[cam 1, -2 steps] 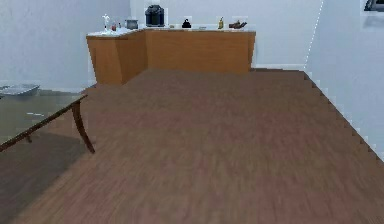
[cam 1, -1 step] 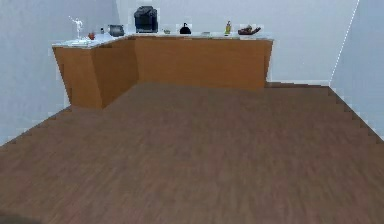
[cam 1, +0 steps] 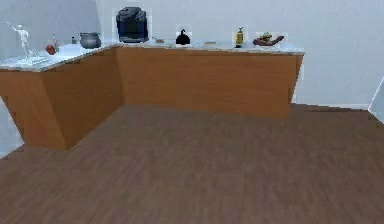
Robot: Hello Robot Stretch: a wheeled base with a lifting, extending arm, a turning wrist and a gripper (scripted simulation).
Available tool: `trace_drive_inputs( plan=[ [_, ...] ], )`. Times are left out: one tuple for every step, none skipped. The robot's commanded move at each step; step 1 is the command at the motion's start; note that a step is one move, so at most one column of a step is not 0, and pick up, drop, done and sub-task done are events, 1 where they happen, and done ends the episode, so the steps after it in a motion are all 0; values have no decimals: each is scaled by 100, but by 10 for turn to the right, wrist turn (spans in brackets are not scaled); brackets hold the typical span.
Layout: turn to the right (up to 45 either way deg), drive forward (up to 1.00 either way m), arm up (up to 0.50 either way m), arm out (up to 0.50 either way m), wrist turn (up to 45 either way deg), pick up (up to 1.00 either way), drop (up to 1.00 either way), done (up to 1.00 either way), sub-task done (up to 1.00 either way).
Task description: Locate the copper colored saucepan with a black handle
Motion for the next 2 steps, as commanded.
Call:
trace_drive_inputs(
  plan=[
    [0, 100, 0, 0, 0, 0, 0, 0, 0],
    [30, 0, 0, 0, 0, 0, 0, 0, 0]
  ],
)
